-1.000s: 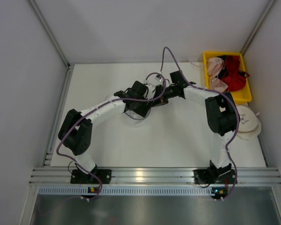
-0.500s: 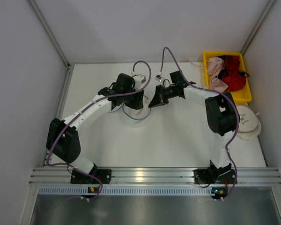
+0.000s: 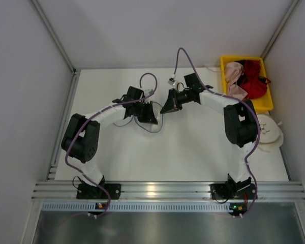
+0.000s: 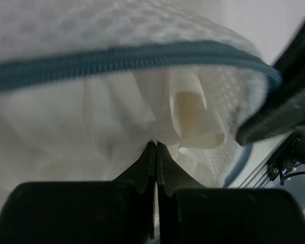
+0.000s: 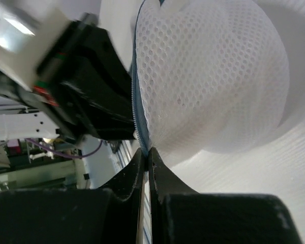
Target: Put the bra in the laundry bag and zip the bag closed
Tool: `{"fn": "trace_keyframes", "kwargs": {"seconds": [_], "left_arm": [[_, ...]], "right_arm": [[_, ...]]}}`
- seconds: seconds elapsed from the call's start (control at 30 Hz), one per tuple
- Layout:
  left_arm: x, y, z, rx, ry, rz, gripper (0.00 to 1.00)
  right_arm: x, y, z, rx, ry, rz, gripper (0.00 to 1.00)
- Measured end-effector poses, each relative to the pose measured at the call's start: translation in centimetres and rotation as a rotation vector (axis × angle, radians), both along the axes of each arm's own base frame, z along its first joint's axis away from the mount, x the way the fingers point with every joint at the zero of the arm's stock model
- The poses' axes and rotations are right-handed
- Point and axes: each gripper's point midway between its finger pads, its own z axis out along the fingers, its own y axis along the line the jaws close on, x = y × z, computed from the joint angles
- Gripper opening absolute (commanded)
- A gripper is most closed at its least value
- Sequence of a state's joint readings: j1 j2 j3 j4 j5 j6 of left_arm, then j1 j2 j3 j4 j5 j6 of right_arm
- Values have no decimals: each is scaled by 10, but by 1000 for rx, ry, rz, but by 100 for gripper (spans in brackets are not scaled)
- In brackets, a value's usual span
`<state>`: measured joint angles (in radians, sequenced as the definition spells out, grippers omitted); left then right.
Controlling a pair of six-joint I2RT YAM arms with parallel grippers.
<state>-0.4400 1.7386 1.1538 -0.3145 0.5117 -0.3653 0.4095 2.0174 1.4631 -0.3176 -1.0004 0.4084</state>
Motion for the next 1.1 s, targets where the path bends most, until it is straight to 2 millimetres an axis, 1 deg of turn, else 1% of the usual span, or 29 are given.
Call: {"fn": "trace_keyframes", "kwargs": {"seconds": [0.07, 0.13, 0.2, 0.23, 0.33, 0.37, 0.47, 0.5, 0.57, 0.6, 0.67, 0.7, 0.73, 0.8, 0.87, 0.9, 0.93, 0.97, 1.0, 1.07, 1.1], "left_arm": [[1, -7, -16, 17, 37, 12, 0], [1, -8, -36, 69, 64, 36, 0], [5, -7, -50, 120, 76, 68, 0], [7, -7, -54, 137, 79, 82, 0], [12, -6, -57, 168, 70, 112, 6], [14, -5, -57, 176, 61, 118, 13], [20, -3, -55, 195, 34, 130, 28], [21, -2, -52, 197, 21, 126, 40], [21, -1, -42, 195, -11, 108, 48], [20, -1, -36, 190, -25, 97, 56], [19, -1, -11, 167, -80, 66, 63], [18, -1, 1, 150, -108, 53, 68], [17, -1, 17, 126, -143, 39, 71], [14, 1, 52, 72, -212, 26, 74], [13, 8, 89, 8, -279, 34, 75], [15, 16, 102, -16, -301, 47, 75], [18, 23, 111, -30, -316, 64, 75], [25, 36, 117, -37, -329, 96, 75], [33, 49, 118, -29, -336, 129, 74], [52, 80, 107, 18, -330, 201, 72], [61, 93, 97, 51, -320, 233, 71]], "right_arm": [[1, 2, 5, 8, 20, -11, 0], [1, 4, 9, 18, 64, -27, 0], [0, 5, 12, 31, 108, -52, 0], [-1, 6, 13, 36, 127, -63, 0], [-10, 4, 16, 46, 202, -100, 0], [-13, 3, 18, 49, 217, -110, 0], [-15, 3, 23, 59, 237, -126, 0], [-13, 2, 24, 62, 242, -132, 0], [-11, 1, 26, 68, 243, -139, 0], [-10, 0, 26, 69, 243, -141, 0], [-7, -4, 26, 65, 230, -143, 0], [-5, -7, 27, 62, 218, -145, 0], [-1, -12, 27, 57, 200, -148, 0], [6, -19, 28, 50, 163, -152, 0], [11, -28, 26, 39, 128, -152, 0], [11, -31, 23, 29, 118, -150, 0], [10, -34, 20, 19, 114, -146, 0], [9, -37, 17, 7, 106, -143, 0], [8, -40, 14, -3, 103, -140, 0], [5, -43, 9, -22, 83, -121, 0], [2, -44, 7, -30, 80, -113, 0]]}}
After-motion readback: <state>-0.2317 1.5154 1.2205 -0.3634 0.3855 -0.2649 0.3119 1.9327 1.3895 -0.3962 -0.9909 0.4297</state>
